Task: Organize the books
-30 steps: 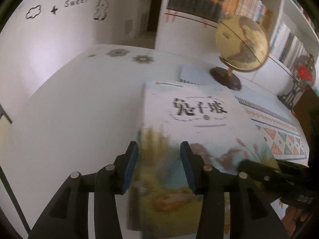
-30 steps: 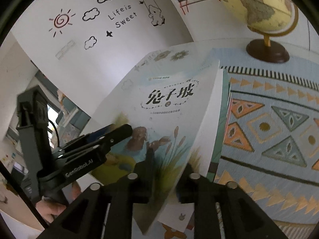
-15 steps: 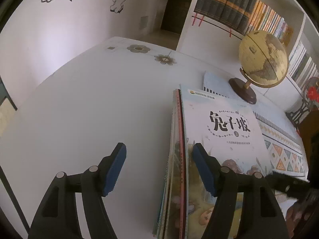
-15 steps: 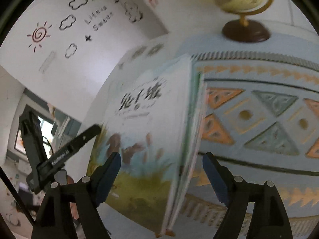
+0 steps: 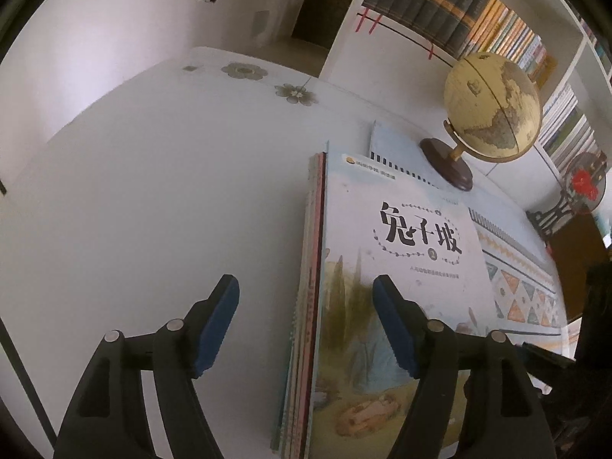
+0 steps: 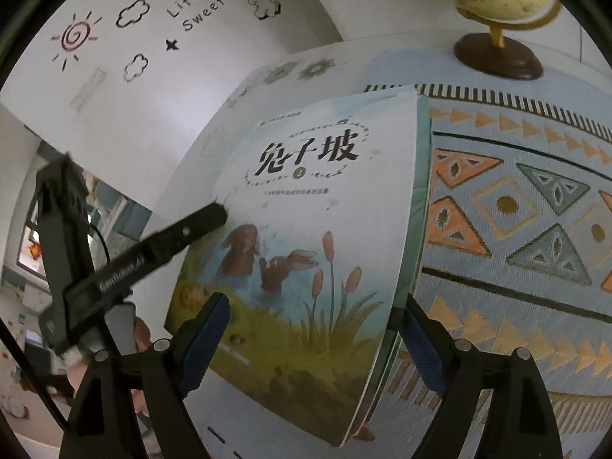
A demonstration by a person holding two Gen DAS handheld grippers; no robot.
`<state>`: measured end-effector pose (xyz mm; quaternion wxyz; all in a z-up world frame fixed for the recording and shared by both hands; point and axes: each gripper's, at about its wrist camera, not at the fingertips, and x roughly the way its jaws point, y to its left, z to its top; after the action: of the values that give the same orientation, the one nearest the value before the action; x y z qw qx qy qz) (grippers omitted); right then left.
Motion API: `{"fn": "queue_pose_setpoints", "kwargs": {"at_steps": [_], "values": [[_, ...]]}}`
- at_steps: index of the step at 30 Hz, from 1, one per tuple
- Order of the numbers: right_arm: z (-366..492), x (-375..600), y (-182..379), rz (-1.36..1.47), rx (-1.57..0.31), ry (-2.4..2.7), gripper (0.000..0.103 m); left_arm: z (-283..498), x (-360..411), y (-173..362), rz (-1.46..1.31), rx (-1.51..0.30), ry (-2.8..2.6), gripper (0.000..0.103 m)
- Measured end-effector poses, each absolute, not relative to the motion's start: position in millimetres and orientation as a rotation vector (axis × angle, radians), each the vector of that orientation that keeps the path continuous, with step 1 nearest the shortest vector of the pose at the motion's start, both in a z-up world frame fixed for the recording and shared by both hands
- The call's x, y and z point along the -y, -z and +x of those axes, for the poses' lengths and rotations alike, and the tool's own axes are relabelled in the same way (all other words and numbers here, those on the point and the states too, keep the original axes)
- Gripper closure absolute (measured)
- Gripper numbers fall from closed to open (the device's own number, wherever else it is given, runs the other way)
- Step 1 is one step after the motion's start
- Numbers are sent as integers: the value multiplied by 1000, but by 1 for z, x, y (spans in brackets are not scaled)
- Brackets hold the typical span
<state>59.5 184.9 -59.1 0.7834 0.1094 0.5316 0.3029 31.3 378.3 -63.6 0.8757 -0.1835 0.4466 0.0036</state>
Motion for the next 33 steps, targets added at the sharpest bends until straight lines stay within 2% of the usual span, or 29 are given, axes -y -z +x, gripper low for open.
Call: {"fn": "queue_pose_setpoints", "kwargs": {"at_steps": [5, 6, 10, 16, 19, 20, 22, 29, 33], "values": [[62, -183, 60, 287, -1158, -668, 11, 32, -360, 68, -374, -959, 124, 32], [61, -184, 59, 271, -1151, -668, 11, 32, -352, 67, -346, -961, 143, 28], [55, -174, 57, 278, -1111, -681, 13, 20, -333, 45, -192, -860, -47, 30], [-3, -104, -4, 156, -794, -496, 13, -31, -291, -23, -88, -603, -44, 29], [-34, -70, -26, 115, -675, -394, 10, -46, -257, -38, -75, -561, -7, 27], [-46, -58, -31, 106, -634, -341, 6, -48, -249, -40, -78, -555, 19, 27], [-67, -35, -37, 98, -561, -265, 3, -55, -218, -39, -52, -536, 71, 27], [-115, 18, -32, 110, -422, -140, 2, -73, -147, -20, 39, -545, 125, 27], [-118, 39, -24, 109, -427, -114, 0, -79, -129, -11, 37, -566, 142, 27]]}}
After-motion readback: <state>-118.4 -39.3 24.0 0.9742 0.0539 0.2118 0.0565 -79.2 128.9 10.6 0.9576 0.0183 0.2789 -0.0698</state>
